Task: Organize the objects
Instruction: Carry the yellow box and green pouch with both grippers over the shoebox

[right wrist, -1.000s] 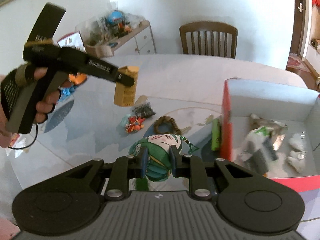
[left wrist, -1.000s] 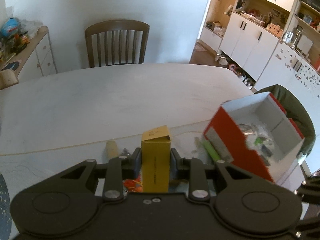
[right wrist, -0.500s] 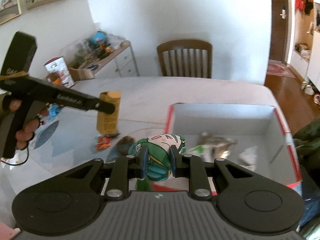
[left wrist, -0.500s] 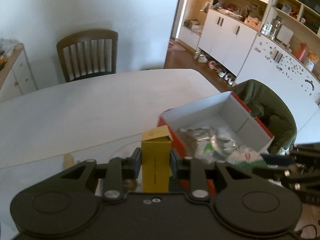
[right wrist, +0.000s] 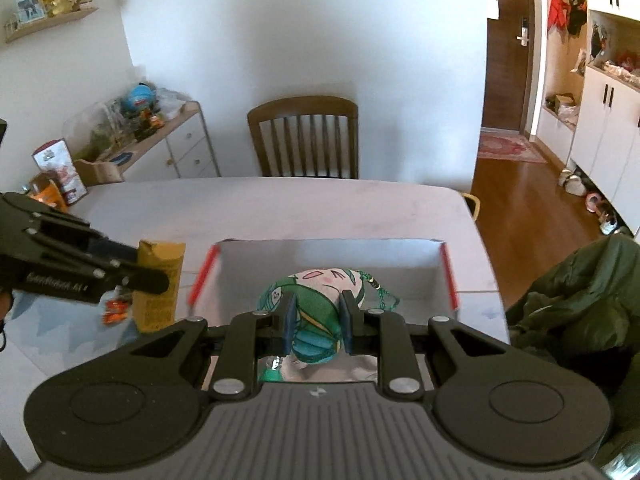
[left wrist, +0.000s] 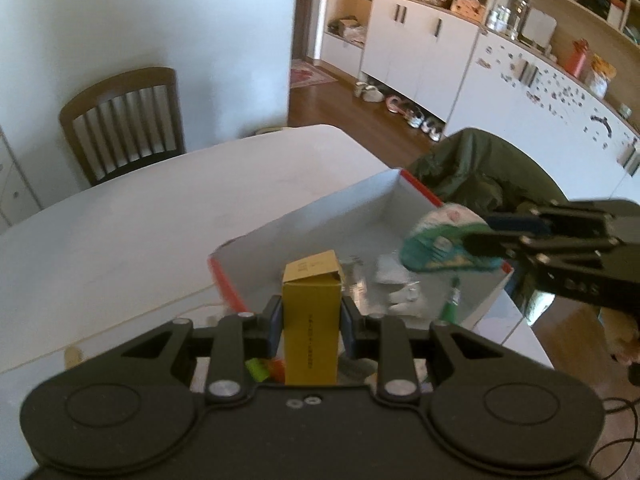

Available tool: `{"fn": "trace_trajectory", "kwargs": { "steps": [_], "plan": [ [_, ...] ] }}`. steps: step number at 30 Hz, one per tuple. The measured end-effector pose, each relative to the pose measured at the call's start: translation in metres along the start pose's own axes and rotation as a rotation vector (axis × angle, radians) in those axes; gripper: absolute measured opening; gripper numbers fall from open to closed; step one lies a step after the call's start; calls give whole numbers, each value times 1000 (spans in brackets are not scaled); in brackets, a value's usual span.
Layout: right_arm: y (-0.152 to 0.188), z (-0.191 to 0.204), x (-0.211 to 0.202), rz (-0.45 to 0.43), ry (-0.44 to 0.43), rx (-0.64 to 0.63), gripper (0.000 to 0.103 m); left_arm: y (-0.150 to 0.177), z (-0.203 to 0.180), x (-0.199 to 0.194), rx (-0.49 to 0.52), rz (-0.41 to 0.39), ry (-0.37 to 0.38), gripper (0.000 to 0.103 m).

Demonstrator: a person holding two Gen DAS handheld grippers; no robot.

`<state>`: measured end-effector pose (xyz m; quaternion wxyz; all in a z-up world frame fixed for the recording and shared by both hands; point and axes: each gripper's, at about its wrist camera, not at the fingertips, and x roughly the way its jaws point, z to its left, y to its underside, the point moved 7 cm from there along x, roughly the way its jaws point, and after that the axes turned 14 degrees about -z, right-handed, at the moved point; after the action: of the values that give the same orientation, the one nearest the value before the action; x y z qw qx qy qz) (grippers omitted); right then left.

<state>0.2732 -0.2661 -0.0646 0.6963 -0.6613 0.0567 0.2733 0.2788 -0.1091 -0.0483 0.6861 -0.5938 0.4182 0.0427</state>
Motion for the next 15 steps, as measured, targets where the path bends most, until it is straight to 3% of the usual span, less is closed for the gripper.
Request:
{"fn": "trace_trajectory", "kwargs": {
  "steps": [7, 15],
  "plan": [
    [-4, -37, 26, 7, 13, -12, 22, 4, -43, 35, 53, 45, 43, 27],
    [19, -57, 60, 75, -29, -19, 22, 24, -78, 79, 76, 120, 53, 27]
  ]
}}
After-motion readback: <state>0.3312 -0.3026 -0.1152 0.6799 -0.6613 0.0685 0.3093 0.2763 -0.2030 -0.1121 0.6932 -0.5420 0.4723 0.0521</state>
